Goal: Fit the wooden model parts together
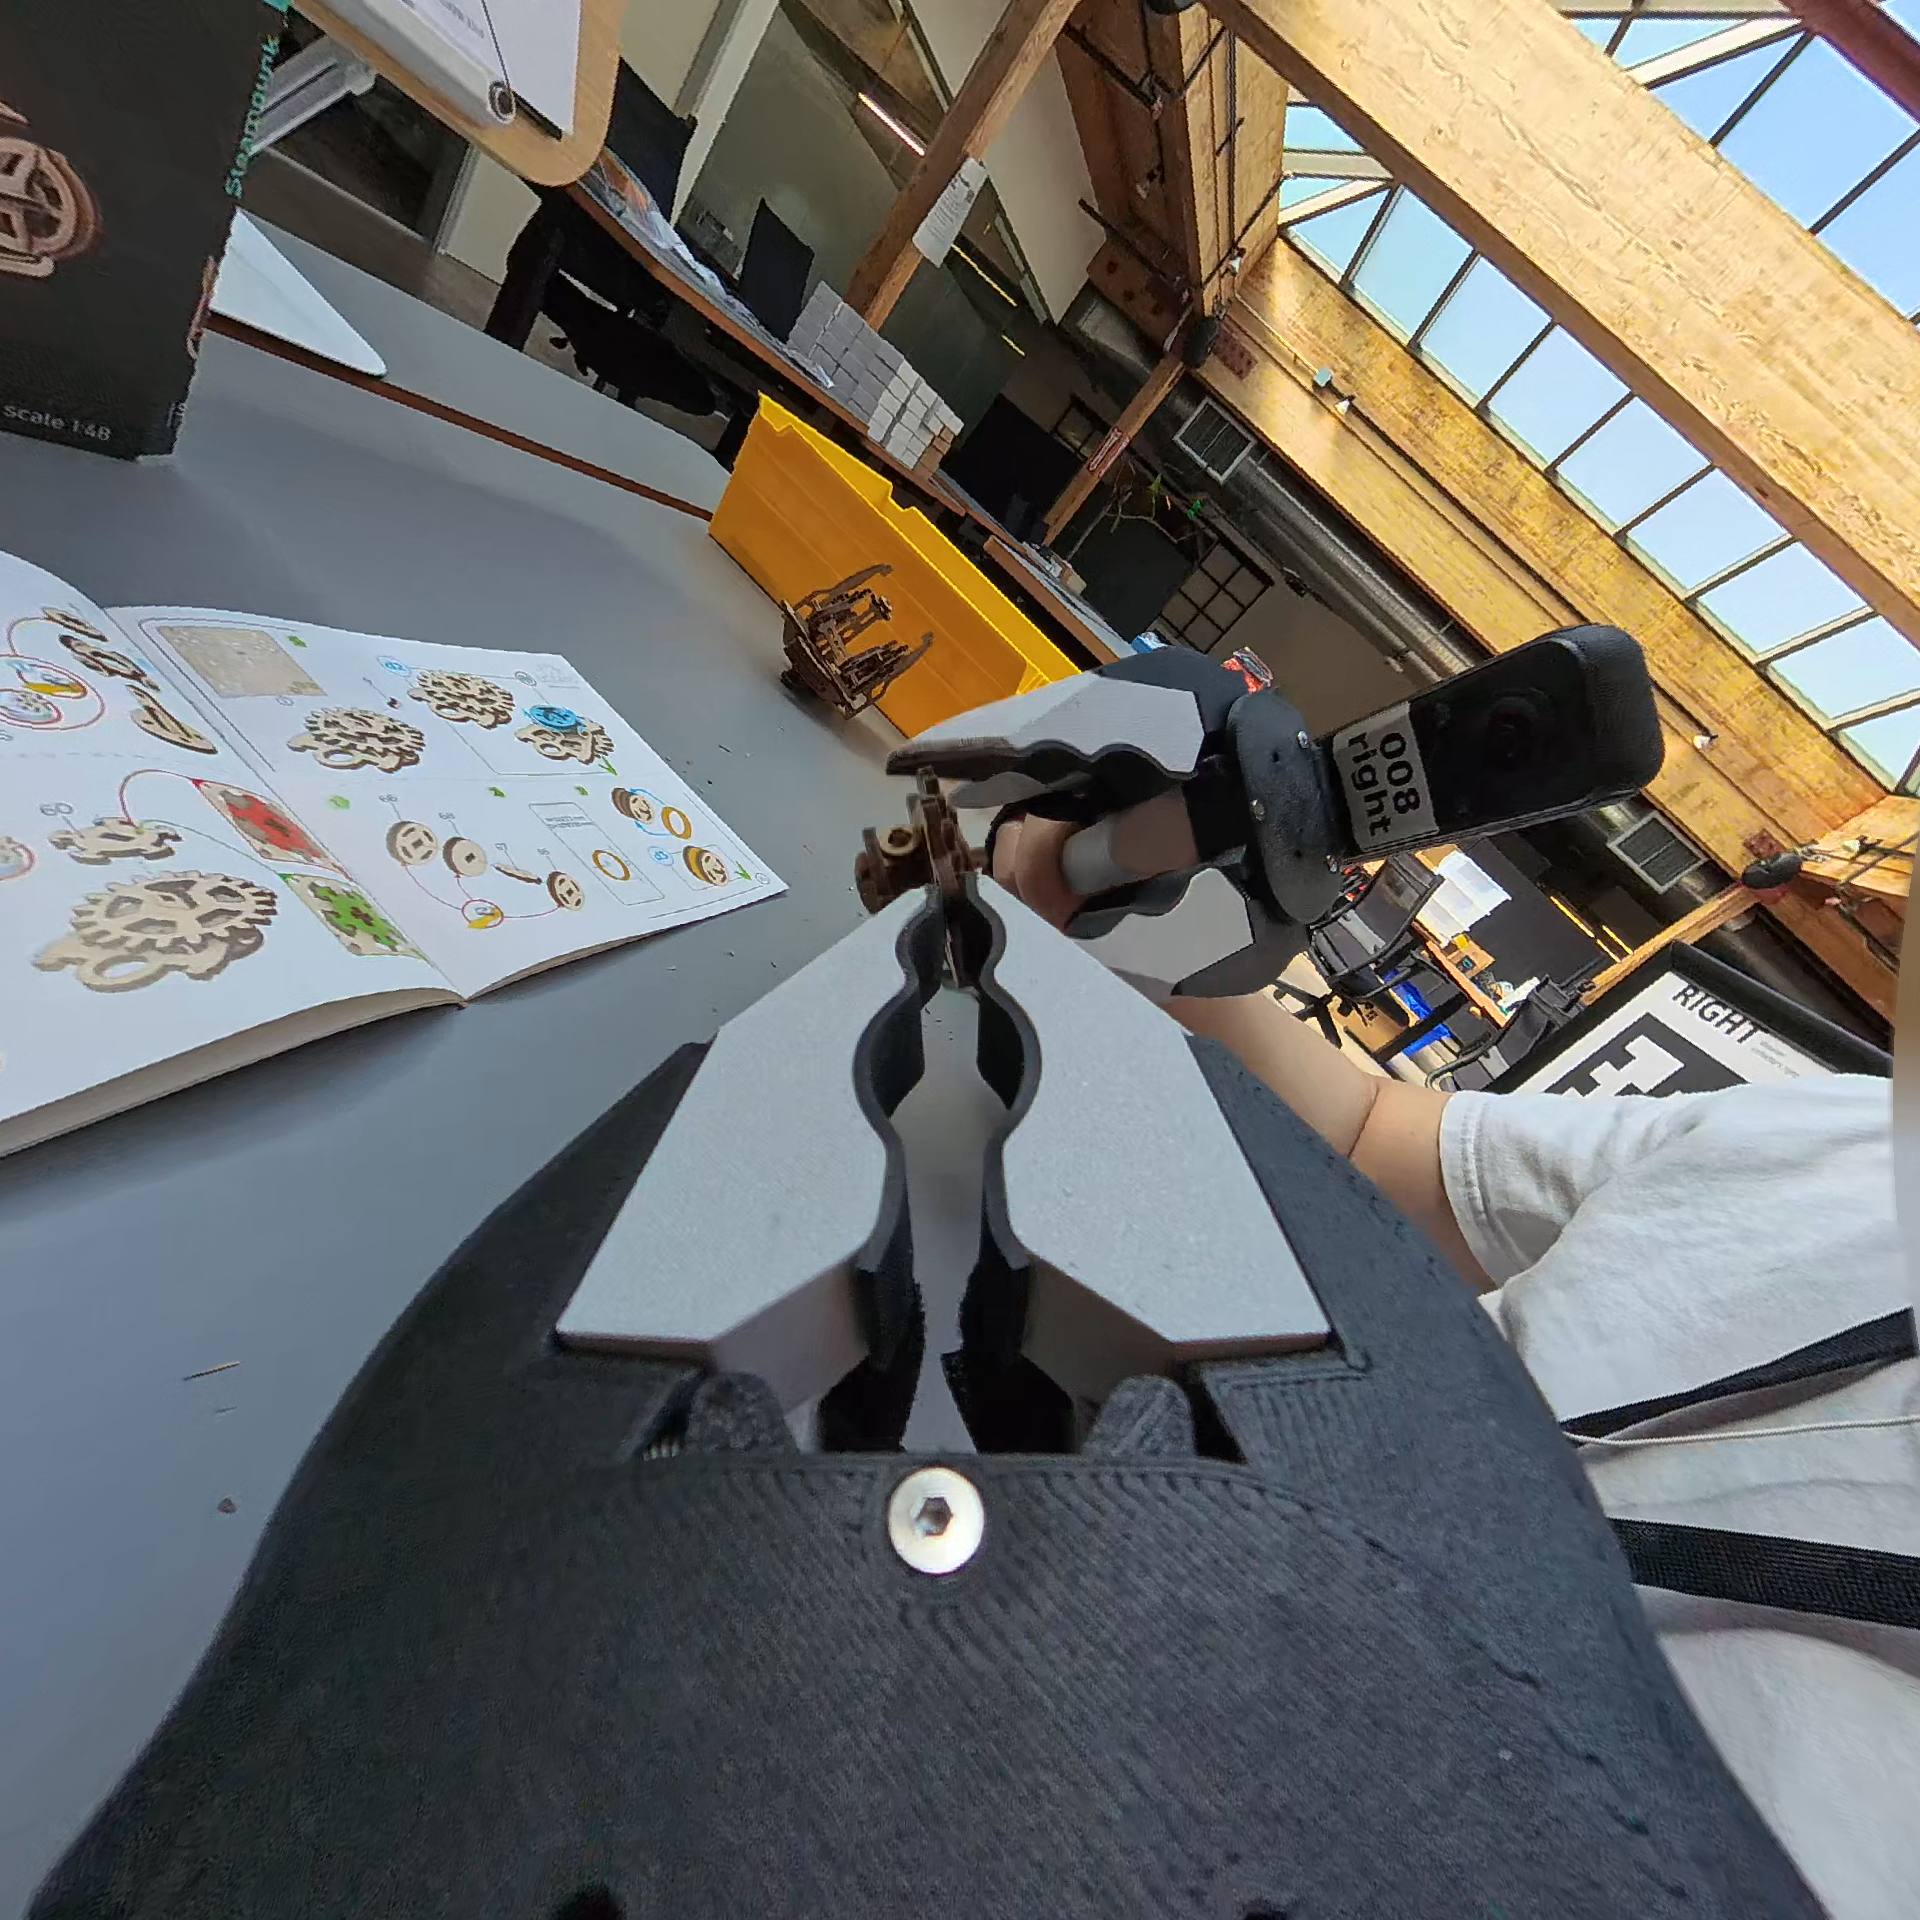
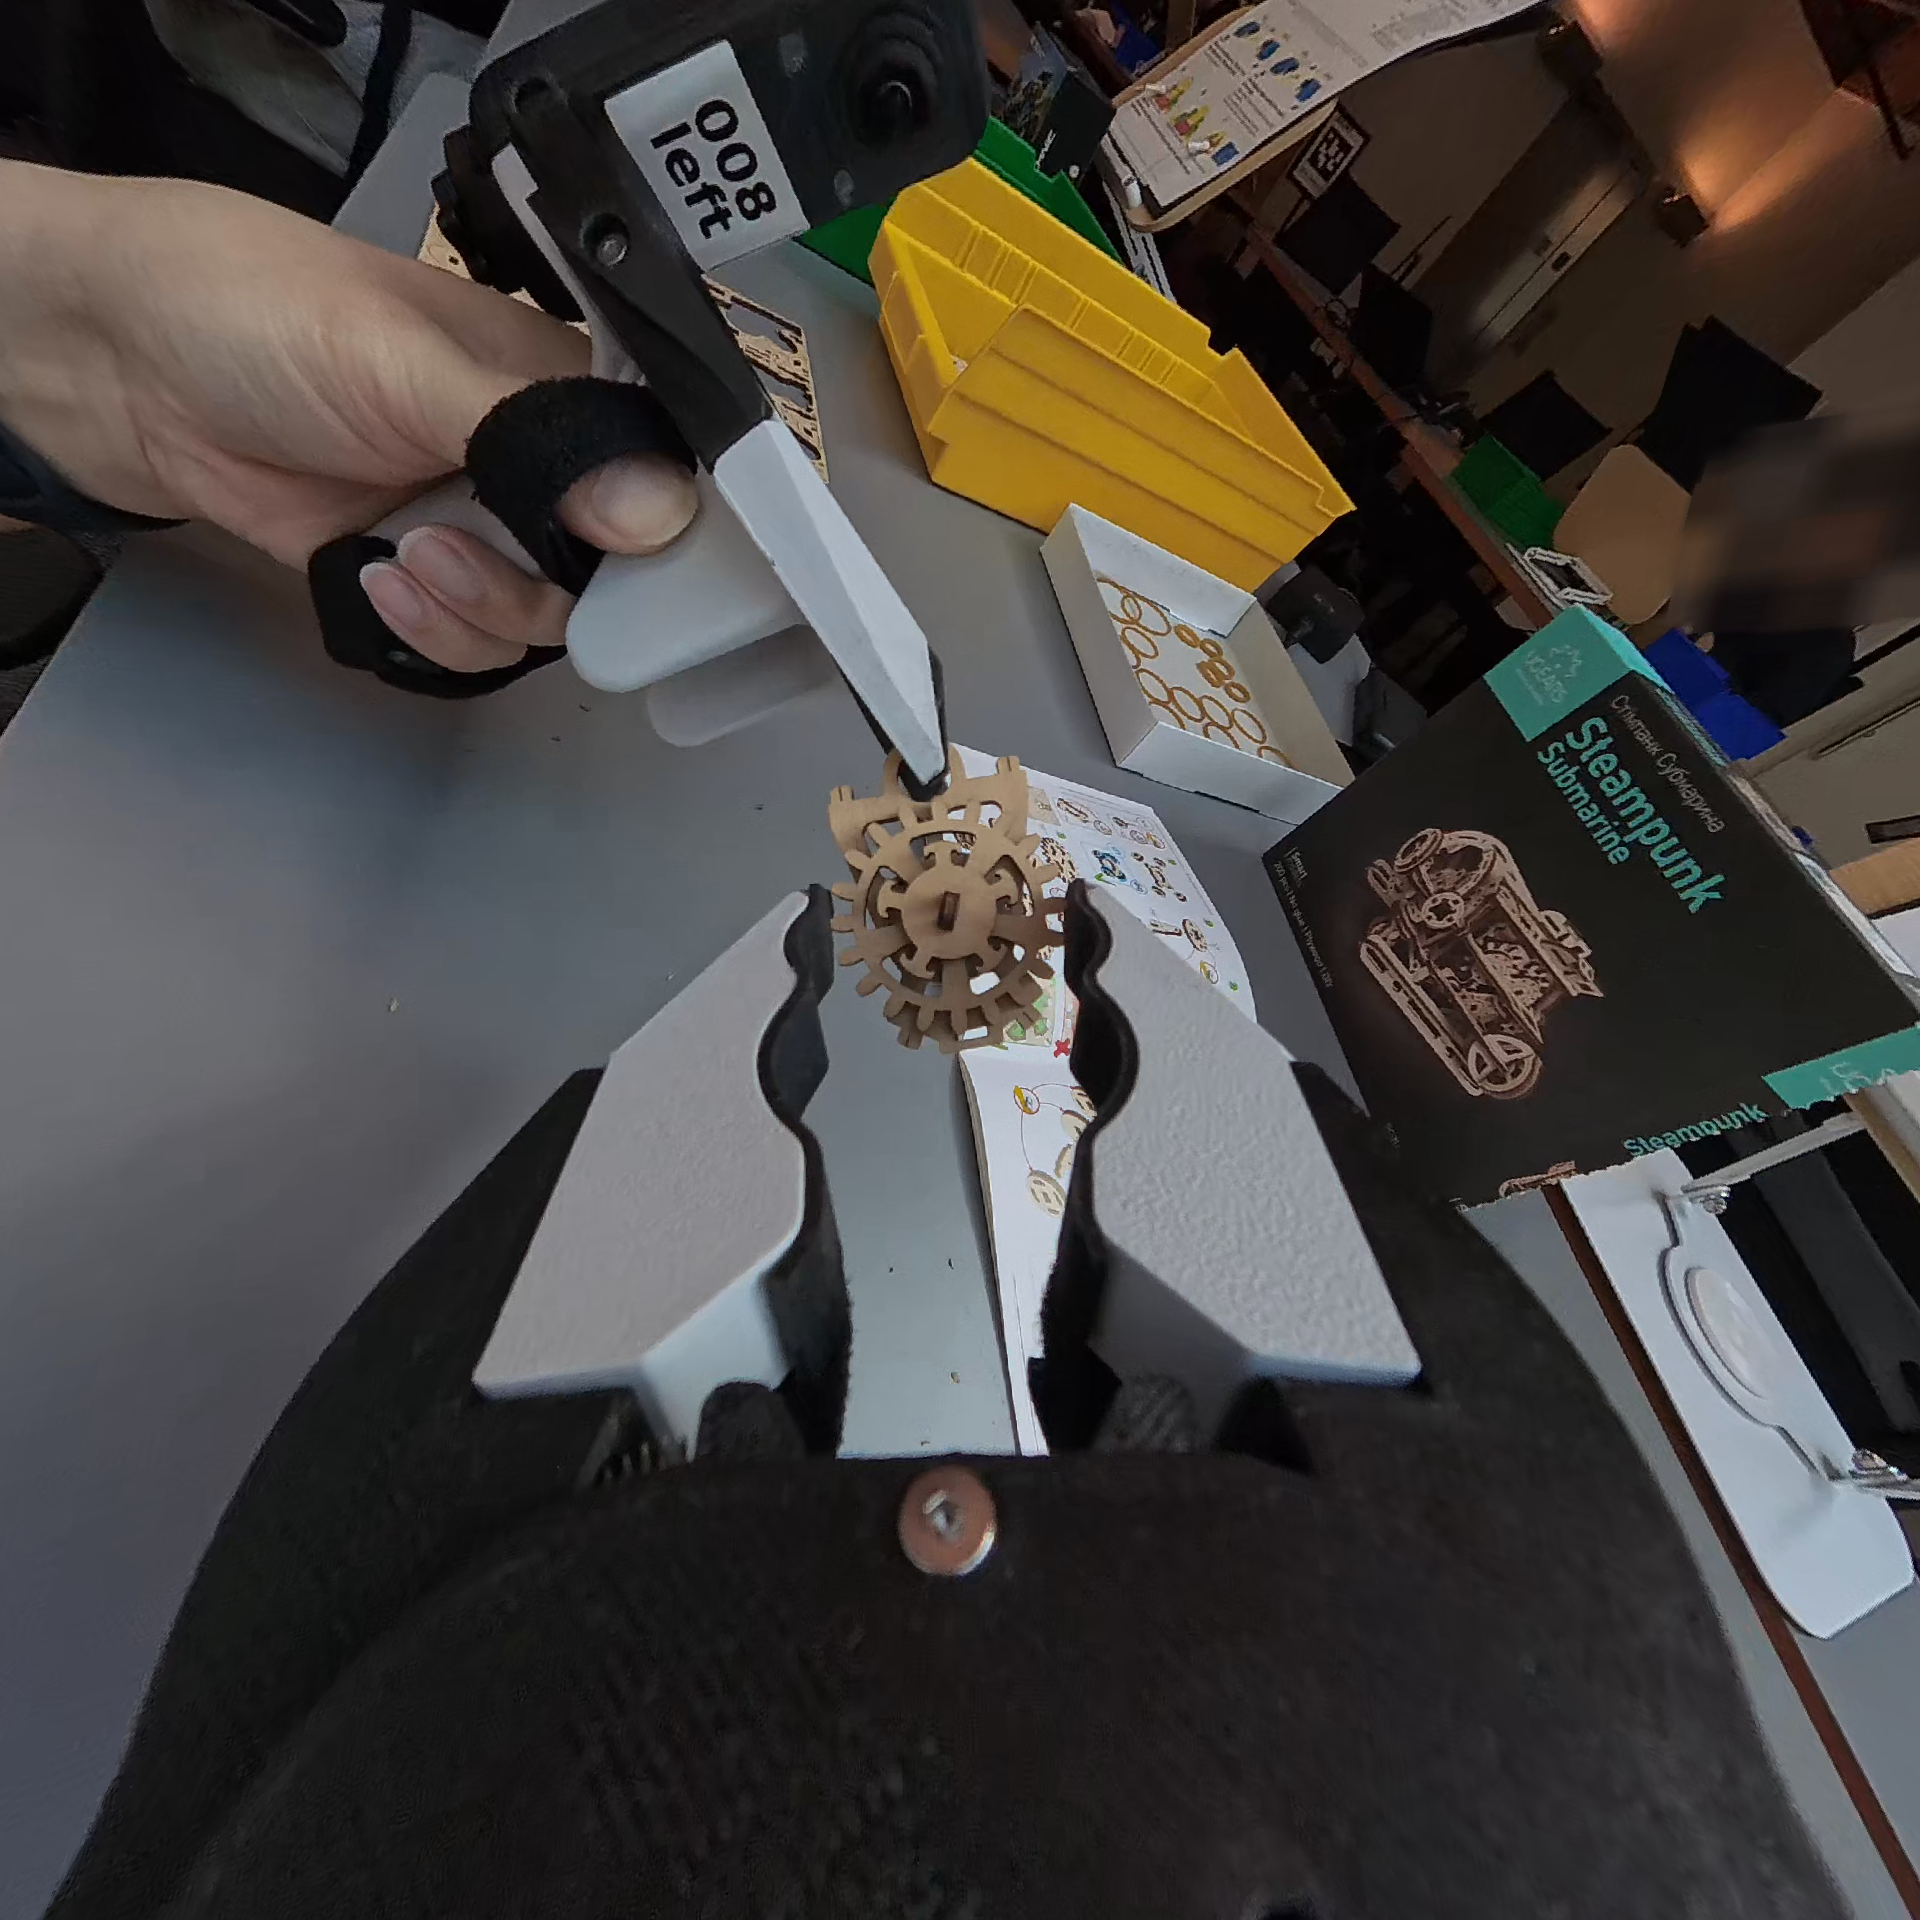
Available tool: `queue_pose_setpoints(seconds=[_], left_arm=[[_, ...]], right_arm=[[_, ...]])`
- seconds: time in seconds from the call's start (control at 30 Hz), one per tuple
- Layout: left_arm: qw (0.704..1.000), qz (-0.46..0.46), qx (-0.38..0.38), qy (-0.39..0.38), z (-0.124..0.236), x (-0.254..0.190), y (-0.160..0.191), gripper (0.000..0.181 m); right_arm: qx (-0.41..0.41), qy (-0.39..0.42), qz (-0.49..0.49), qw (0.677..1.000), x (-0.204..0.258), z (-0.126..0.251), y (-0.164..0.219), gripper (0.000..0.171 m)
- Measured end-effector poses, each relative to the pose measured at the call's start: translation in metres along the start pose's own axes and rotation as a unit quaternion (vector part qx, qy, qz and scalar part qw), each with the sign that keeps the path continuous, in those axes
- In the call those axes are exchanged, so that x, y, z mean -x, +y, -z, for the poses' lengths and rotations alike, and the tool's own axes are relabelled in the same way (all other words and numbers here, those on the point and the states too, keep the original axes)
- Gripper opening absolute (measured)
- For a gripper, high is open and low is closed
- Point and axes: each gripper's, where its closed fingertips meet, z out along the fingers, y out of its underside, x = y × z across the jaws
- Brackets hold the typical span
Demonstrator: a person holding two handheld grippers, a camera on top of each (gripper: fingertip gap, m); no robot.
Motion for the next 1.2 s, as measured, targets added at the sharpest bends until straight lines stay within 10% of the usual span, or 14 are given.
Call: queue_pose_setpoints(seconds=[0.33,0.8,1.2], left_arm=[[1.000,-0.013,0.004,-0.010,0.004,0.000,0.001,0.001],[0.996,0.056,0.060,0.046,-0.001,0.000,0.025,0.000],[0.998,0.062,-0.017,0.020,0.002,0.008,0.003,0.000]], right_arm=[[-0.004,0.003,-0.085,0.996,-0.004,-0.004,-0.002,0.044],[0.012,-0.058,0.091,0.994,0.023,0.006,0.010,0.046],[0.009,0.001,-0.105,0.994,-0.001,-0.008,0.005,0.044]])
